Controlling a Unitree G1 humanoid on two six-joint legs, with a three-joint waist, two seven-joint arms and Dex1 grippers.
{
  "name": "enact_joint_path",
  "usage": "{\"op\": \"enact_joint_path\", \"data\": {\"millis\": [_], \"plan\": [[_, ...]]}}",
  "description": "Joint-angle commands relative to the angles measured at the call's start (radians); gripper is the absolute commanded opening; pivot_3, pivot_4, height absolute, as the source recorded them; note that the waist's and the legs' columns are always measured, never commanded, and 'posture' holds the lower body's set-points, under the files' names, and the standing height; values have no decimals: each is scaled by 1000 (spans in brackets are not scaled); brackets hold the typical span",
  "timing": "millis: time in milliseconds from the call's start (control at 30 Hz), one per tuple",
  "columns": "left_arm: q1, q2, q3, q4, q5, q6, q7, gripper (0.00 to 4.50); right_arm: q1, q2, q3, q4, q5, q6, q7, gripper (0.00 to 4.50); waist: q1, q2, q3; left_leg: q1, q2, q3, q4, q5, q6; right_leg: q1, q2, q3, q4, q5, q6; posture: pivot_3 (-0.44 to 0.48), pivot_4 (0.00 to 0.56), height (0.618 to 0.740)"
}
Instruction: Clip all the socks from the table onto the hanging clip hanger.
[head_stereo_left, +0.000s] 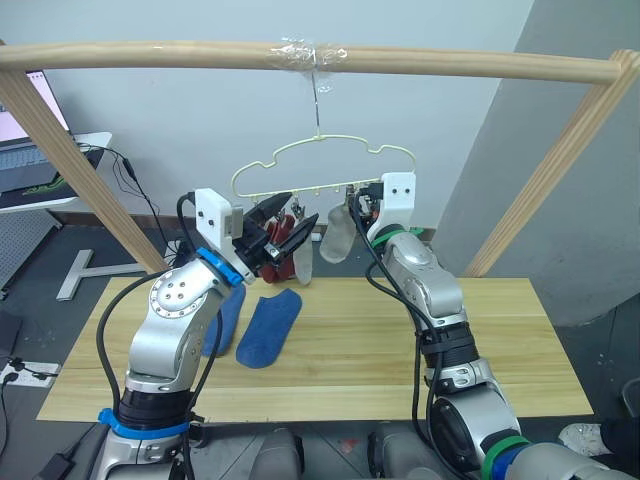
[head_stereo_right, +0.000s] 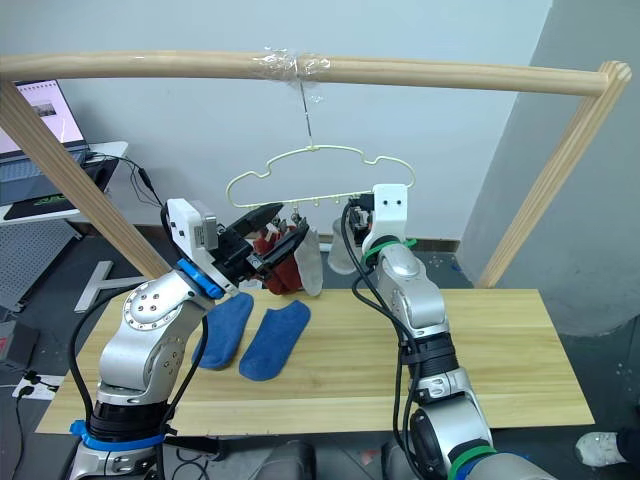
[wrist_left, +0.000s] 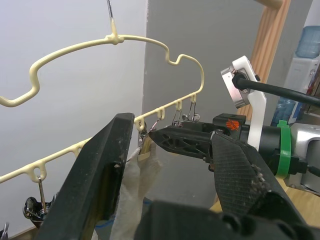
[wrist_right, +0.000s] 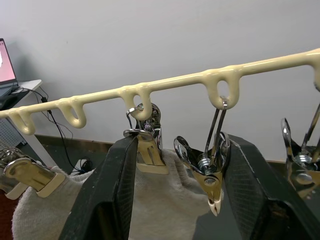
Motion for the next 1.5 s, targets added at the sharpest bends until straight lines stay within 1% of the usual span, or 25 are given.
{"op": "enact_joint_path", "data": {"millis": [33,100,233,267,300,733,1167,1300,1500], "plan": [[0,7,17,-52,-12,2,7,2826,-29,12,-16,-16,9,-29,-2,2350,0,0,0,0,0,0,0,0,0,0,0,0,0,0,0,3,139,740],[1,6,16,-53,-12,4,8,2826,-31,10,-19,-13,11,-31,-4,1925,1,0,1,0,0,0,0,0,0,0,0,0,-1,0,0,3,139,740],[2,3,13,-58,-11,10,9,2826,-30,5,-21,-16,8,-30,-2,476,3,1,3,0,0,0,-1,0,0,0,0,0,-2,0,0,1,143,740],[3,2,12,-58,-10,10,9,2826,-30,4,-22,-16,7,-30,-1,284,4,1,3,0,0,0,-1,0,0,0,0,0,-2,0,0,1,143,740],[4,1,11,-60,-10,11,9,2826,-29,3,-23,-17,6,-30,0,185,4,1,4,0,0,0,-1,0,0,0,0,0,-2,0,0,0,144,740],[28,2,4,-60,6,-3,7,2826,-10,-32,-10,-42,-5,-11,17,185,13,3,8,-2,0,1,-3,0,0,0,0,0,-7,0,0,-1,149,740],[26,0,3,-56,11,-4,6,2826,-7,-26,0,-48,-3,-18,24,185,14,4,9,-3,0,0,-4,0,0,0,0,0,-9,0,0,-1,147,740],[27,2,3,-58,15,-1,7,2826,-8,-26,1,-45,-9,-19,16,1563,14,4,9,-3,0,0,-4,0,0,0,0,-1,-9,0,0,-1,146,740],[29,3,3,-59,16,0,7,2826,-10,-24,0,-42,-11,-19,13,1563,14,4,9,-3,0,0,-4,0,0,0,0,-1,-9,0,0,0,147,740]]}}
